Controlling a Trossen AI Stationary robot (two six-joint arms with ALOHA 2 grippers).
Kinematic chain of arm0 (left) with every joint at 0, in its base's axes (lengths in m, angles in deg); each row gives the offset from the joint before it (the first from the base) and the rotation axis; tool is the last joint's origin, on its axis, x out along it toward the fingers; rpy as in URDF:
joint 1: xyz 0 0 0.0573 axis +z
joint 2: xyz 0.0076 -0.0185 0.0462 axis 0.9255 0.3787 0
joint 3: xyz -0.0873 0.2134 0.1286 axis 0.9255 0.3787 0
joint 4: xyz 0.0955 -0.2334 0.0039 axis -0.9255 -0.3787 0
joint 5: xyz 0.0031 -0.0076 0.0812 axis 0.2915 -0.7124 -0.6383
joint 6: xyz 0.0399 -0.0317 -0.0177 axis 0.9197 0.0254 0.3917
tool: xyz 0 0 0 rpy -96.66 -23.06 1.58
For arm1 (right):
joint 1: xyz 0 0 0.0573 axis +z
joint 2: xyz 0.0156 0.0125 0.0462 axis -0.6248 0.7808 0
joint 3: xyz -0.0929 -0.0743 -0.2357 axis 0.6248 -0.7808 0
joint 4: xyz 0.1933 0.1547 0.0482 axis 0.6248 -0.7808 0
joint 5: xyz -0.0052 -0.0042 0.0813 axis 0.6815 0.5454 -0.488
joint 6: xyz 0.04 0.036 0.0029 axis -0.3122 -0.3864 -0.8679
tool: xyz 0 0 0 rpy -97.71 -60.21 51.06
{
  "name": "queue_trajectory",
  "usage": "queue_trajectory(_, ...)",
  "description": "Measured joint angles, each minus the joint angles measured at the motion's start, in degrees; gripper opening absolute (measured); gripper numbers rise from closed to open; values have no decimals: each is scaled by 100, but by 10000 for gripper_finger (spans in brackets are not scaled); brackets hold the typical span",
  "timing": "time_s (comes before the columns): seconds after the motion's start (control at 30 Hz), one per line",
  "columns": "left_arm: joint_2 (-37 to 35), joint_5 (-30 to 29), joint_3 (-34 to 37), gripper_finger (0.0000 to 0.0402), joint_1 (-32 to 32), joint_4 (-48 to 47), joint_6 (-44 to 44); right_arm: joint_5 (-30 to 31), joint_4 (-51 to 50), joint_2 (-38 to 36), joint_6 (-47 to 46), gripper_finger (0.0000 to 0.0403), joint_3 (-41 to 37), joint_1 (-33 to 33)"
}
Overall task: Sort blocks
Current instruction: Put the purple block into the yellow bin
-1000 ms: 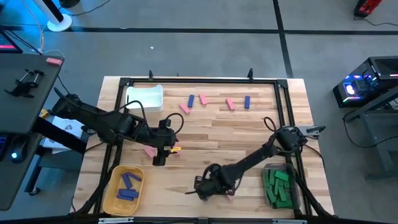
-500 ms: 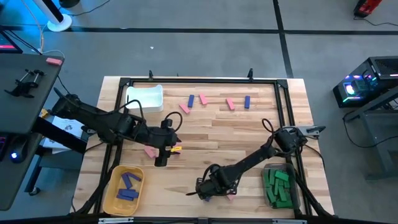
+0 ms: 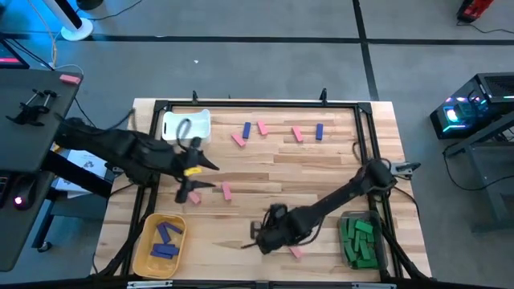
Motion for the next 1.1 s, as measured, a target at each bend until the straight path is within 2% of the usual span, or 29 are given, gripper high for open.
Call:
queue_trajectory(0.17, -283, -164, 0, 216, 2, -15, 138, 2159, 413, -715, 953, 4, 2, -286)
queue_trajectory(0.23, -261, -185, 6, 216, 2, -13, 76, 2744, 610, -971, 1353, 3, 11, -445)
queue_trajectory(0.3, -182, -196, 124, 216, -10, 116, 62, 3068, 715, -1181, 1890, 4, 10, -627)
queue_trajectory(0.43, 62, -193, 482, 216, -92, 350, -61, 3119, 1107, -1592, 3476, 2, 9, -1046)
queue_trajectory(0.53, 185, -243, 589, 216, -133, 842, -314, 2591, 1586, -1876, 4780, 3, 9, -1352)
queue_trajectory(0.67, 322, -1126, 583, 216, -116, 1860, -753, 1877, 2021, -2166, 6033, 2, 9, -1594)
queue_trajectory(0.8, 467, -2162, 579, 216, -127, 2652, -719, 1810, 2018, -2459, 6669, 2, 9, -1733)
queue_trajectory(0.93, 725, -3047, 582, 216, -235, 2621, -1236, 2117, 1986, -2616, 7037, 2, 9, -1859)
queue_trajectory(1.03, 975, -3428, 479, 216, -301, 2628, -1758, 2448, 2114, -2635, 7194, 2, 9, -1868)
queue_trajectory(1.1, 1177, -3642, 361, 216, -329, 2632, -1796, 2543, 2231, -2597, 7328, 2, 9, -1861)
